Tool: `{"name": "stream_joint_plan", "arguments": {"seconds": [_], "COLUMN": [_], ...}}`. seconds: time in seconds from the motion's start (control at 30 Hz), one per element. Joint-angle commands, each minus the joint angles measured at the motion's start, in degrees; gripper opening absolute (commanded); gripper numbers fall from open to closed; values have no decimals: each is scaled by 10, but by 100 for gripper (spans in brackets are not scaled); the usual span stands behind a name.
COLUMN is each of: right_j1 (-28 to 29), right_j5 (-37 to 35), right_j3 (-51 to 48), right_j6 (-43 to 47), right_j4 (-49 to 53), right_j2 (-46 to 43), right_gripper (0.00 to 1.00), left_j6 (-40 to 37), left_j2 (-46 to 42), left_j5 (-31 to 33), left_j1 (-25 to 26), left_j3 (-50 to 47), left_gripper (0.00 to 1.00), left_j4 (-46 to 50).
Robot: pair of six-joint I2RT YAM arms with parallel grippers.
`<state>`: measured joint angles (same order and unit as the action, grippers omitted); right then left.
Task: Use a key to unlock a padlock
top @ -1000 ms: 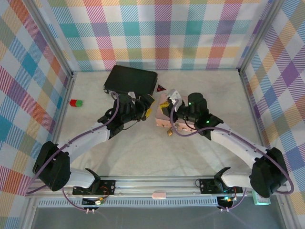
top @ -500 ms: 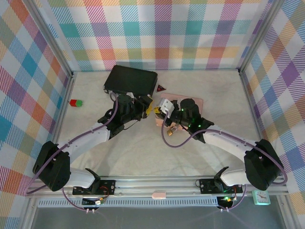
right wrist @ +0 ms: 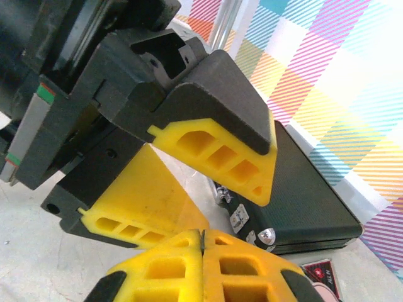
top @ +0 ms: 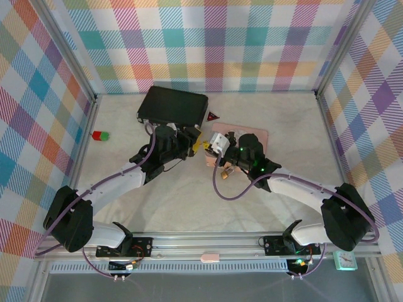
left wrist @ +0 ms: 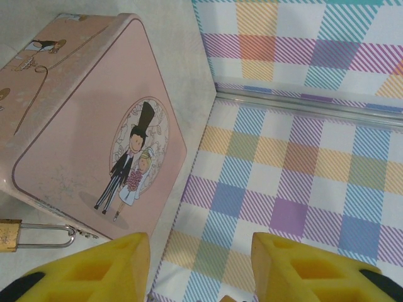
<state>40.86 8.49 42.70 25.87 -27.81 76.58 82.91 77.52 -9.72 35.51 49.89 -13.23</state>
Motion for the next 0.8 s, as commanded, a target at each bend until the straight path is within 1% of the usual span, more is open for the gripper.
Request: {"name": "stream_joint_plan", "arguments": {"seconds": [0.0,0.1,0.2,0.27,0.5,0.6,0.77], "right_j1": [3,3,2,3,4,4,4], "right_j5": [1,8,11,13,32,35,43], "right_j3": [-2,-1,-6,-10,-2,-2,-5], "right_j6": [8,0,-9,-11,-13,-11,-9], "right_j4": [-25,-25,-21,-33,-50,-50,-43], "right_j2": [-7,-4,-11,-10,18,26,28], "right_gripper": [0,0,0,0,0,0,0], "left_j6": [5,-1,-10,-1,22,32,32], "left_j2": [-10,-10,-17,-18,1,-9,-35], "left_j5": [2,5,25,34,4,9,26], "left_j1": [4,3,2,2,4,3,3], "left_j3": [-6,0,1,-2,7,-7,-24], "left_gripper": [47,47,49,49,45,40,28], "left_j4": [8,14,31,20,-5,-10,2]}}
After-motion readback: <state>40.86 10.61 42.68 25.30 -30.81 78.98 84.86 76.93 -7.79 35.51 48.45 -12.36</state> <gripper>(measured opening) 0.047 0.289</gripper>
